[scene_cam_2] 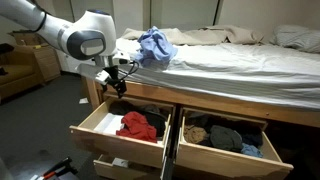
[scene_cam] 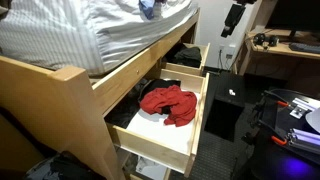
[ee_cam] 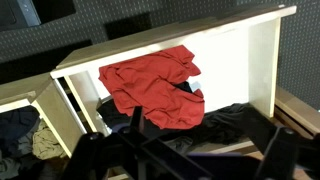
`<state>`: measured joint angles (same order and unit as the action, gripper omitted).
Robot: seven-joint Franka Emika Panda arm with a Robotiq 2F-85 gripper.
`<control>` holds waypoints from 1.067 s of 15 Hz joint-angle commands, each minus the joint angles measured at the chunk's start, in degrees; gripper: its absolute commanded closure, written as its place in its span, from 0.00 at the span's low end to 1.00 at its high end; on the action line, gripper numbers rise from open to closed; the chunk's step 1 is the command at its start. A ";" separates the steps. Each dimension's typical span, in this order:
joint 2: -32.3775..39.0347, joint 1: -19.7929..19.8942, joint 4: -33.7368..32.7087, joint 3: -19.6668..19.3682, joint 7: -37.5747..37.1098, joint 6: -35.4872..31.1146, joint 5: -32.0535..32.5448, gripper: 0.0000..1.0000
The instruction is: Close the top drawers
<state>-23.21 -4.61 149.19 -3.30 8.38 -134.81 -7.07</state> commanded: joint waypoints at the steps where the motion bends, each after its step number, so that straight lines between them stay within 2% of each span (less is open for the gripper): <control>1: -0.01 0.44 -0.09 0.45 0.13 0.17 -0.21 0.00; 7: -0.01 0.44 -0.09 0.45 0.12 0.17 -0.21 0.00; 9: 7.81 2.56 0.10 2.00 -6.11 -1.45 2.25 0.00; 12: 15.49 3.22 2.62 2.18 -11.29 -4.67 2.93 0.00; 14: 22.40 3.57 2.01 2.21 -16.07 -6.90 3.77 0.00; 15: 24.33 3.65 1.14 2.02 -17.68 -7.75 4.52 0.00; 16: 19.65 2.98 2.70 1.85 -14.47 -5.57 3.04 0.00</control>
<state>-3.42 -2.60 151.94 -2.42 -6.26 -140.54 -3.91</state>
